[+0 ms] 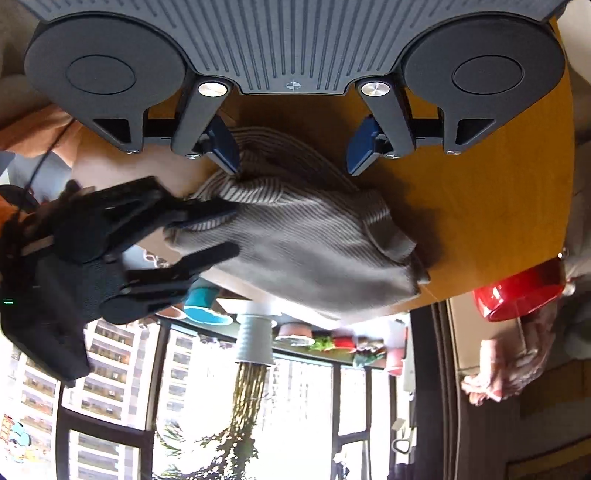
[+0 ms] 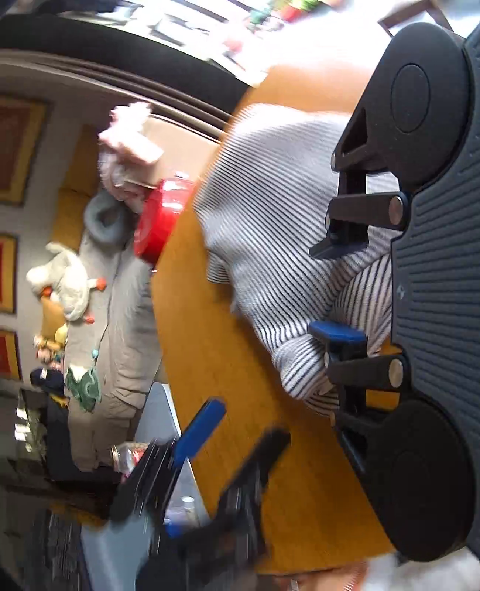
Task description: Fold clothes
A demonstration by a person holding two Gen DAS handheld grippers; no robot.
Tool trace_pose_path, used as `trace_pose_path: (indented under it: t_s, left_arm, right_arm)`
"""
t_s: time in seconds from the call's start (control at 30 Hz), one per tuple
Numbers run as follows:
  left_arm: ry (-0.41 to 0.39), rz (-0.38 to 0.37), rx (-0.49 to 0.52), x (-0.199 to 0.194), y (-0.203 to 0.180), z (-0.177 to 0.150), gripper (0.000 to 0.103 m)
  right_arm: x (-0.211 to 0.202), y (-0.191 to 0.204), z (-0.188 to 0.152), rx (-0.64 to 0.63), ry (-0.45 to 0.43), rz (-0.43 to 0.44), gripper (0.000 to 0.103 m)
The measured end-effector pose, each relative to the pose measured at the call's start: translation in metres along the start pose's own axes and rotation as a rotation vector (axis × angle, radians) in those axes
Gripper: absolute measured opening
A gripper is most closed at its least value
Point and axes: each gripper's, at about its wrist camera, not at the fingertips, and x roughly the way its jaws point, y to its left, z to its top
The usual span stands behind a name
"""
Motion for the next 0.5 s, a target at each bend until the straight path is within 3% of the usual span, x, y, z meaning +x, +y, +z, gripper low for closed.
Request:
trace_pose_path:
  t_s: [0.03, 0.1, 0.2, 0.37, 0.4, 0.43, 0.5]
  left_arm:
    - [0.003, -0.002, -0.011, 0.003, 0.001, 0.0, 0.071]
    - [0.001, -0.012, -0.024, 0.006, 0.002, 0.001, 0.073]
    - [0.002, -0.02, -0.019, 0.005, 0.0, 0.0, 0.076]
    - [-0.007, -0.015, -0.024, 0.003, 0.0, 0.0, 0.082]
    - [-0.014, -0.013, -0.026, 0.002, 0.001, 0.0, 0.082]
    - [-0.02, -0.013, -0.023, 0.001, 0.002, -0.001, 0.083]
    - [-0.03, -0.016, 0.013, -0.002, 0.0, -0.004, 0.085]
  right_arm:
    - [-0.011, 0.005, -0.002, -0.071, -0.013, -0.012, 0.063]
    - [-0.022, 0.017, -0.008, -0.224, 0.004, -0.031, 0.074]
    - [-0.021, 0.032, -0.02, -0.373, 0.059, -0.064, 0.074]
    - [0.003, 0.045, -0.027, -0.442, 0.043, -0.118, 0.074]
    - [0.009, 0.042, -0.021, -0.402, 0.056, -0.101, 0.07]
    - [0.014, 0.039, -0.015, -0.362, 0.069, -0.084, 0.058]
    - [0.028, 0.011, 0.0, -0.077, 0.108, -0.002, 0.055]
